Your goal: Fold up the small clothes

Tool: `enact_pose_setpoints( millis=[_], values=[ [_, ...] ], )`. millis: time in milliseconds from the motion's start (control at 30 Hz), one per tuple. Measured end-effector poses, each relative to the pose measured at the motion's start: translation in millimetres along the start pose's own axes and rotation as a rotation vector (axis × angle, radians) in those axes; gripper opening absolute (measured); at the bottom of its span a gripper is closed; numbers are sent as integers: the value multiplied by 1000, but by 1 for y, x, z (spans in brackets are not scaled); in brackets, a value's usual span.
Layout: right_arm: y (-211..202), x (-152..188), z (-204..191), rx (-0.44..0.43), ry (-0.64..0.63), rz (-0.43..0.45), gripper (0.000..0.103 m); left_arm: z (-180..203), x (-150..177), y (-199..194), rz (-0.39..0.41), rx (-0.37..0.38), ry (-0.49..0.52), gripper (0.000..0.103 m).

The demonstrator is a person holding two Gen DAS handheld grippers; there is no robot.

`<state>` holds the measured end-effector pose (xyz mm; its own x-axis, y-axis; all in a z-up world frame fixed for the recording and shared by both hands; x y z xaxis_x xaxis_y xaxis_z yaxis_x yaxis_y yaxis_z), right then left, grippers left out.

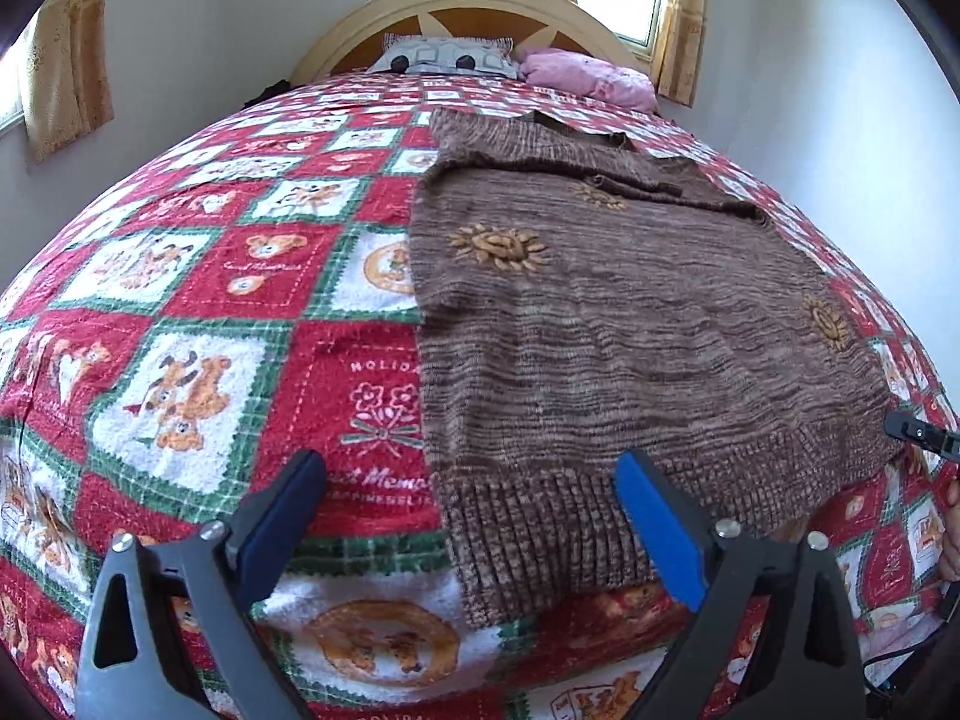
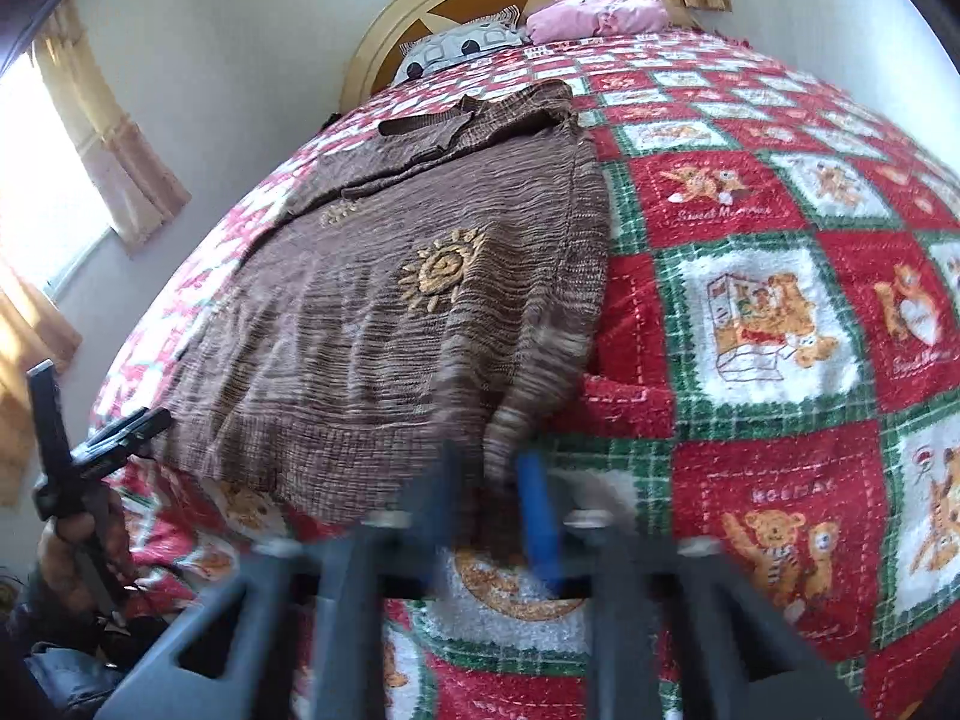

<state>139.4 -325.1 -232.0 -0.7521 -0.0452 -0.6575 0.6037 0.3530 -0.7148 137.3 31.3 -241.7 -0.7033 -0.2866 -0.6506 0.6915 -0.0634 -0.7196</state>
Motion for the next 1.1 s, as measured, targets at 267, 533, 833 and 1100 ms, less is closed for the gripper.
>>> enact_pose_setpoints(
  millis=[267, 533, 833, 1100],
  values=[
    [-5, 3, 13, 105, -24, -53, 10, -4, 1, -2, -9, 14, -2, 92],
    [-28, -7, 10, 7, 6, 44, 10, 2, 5, -6, -12, 27, 7, 73],
    [-25, -9, 9, -49, 12, 61, 10, 13, 7, -11, -40, 135, 16, 9],
    [-42, -22, 7, -107, 41, 158, 10, 5, -27, -41, 46, 301, -105, 8]
  ],
)
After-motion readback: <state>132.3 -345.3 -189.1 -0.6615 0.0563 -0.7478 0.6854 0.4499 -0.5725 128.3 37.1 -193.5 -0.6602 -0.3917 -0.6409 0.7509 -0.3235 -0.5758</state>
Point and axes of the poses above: each gripper's, at about its wrist camera, not at the fingertips, and y roughly the way its jaws point, z to its right, x to its underside, the point moved 5 cm from there along y, roughly the way its jaws point, and after that the axes turned 10 degrees about -y, right-handed, at the moved point
